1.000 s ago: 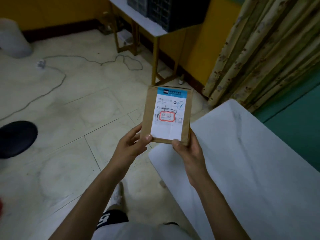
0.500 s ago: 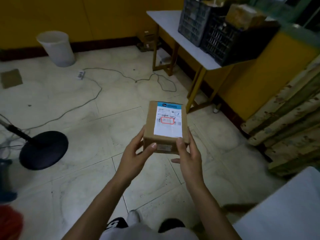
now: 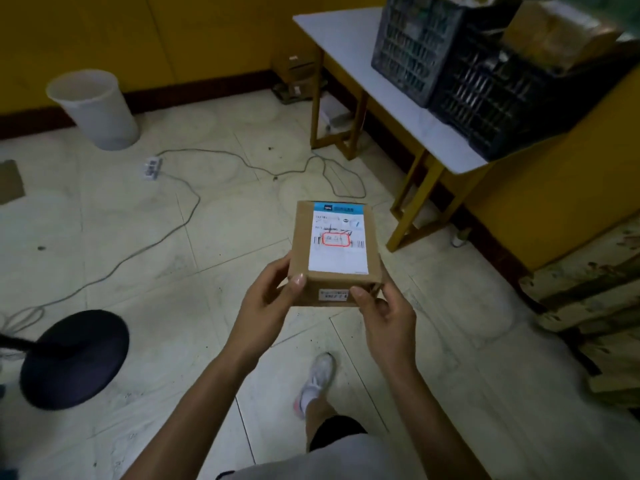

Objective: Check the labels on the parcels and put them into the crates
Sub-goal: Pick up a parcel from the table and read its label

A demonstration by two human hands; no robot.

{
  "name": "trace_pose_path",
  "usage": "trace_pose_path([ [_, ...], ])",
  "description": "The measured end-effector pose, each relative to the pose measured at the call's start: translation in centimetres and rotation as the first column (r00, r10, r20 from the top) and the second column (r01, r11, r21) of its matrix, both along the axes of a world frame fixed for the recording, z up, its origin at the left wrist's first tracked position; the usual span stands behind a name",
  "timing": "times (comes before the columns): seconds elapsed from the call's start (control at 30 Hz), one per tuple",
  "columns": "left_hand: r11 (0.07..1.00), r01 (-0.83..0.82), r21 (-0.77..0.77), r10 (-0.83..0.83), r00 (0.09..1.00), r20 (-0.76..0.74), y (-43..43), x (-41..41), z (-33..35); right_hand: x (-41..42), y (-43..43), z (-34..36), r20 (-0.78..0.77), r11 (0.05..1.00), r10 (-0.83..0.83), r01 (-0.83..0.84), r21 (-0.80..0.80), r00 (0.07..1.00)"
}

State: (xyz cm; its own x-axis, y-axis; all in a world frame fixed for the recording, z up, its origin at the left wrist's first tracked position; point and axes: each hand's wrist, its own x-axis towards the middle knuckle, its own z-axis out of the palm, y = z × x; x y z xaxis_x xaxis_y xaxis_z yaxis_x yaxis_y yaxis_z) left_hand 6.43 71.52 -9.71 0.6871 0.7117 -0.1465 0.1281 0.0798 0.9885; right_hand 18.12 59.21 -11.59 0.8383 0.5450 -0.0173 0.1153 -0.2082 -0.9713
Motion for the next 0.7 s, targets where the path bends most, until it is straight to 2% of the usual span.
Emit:
trace_pose_path([
  [0.2, 0.999, -0.003, -0.05, 0.005, 0.999, 0.05, 10.1, 9.9, 2.1, 10.9, 9.8, 2.1, 0.152, 0.999, 0.028, -0.025, -0.024, 0.988],
  [0.33, 0.998, -0.055, -0.037, 0.059, 0.991, 0.119, 15.3, 15.2, 3.0, 16.9, 15.5, 3.7, 0.201, 0.99, 0.136, -0.126, -0.063, 0.97],
  [0.47, 0.992, -0.123, -0.034, 0.127, 0.98, 0.155, 22.1, 20.1, 2.8, 21.2, 21.3, 4.6, 0.107, 0.955, 0.296, -0.293, -0.042, 0.949],
  [0.6, 0.99, -0.137, -0.022, 0.139, 0.976, 0.168, 29.5, 26.3, 2.2, 25.5, 28.5, 4.4, 0.036, 0.975, 0.216, -0.218, 0.043, 0.976],
  [0.7, 0.992, -0.119, -0.029, 0.123, 0.972, 0.202, 36.1, 31.8, 2.5, 29.7, 34.4, 4.5, 0.029, 0.989, 0.142, -0.144, 0.047, 0.989],
])
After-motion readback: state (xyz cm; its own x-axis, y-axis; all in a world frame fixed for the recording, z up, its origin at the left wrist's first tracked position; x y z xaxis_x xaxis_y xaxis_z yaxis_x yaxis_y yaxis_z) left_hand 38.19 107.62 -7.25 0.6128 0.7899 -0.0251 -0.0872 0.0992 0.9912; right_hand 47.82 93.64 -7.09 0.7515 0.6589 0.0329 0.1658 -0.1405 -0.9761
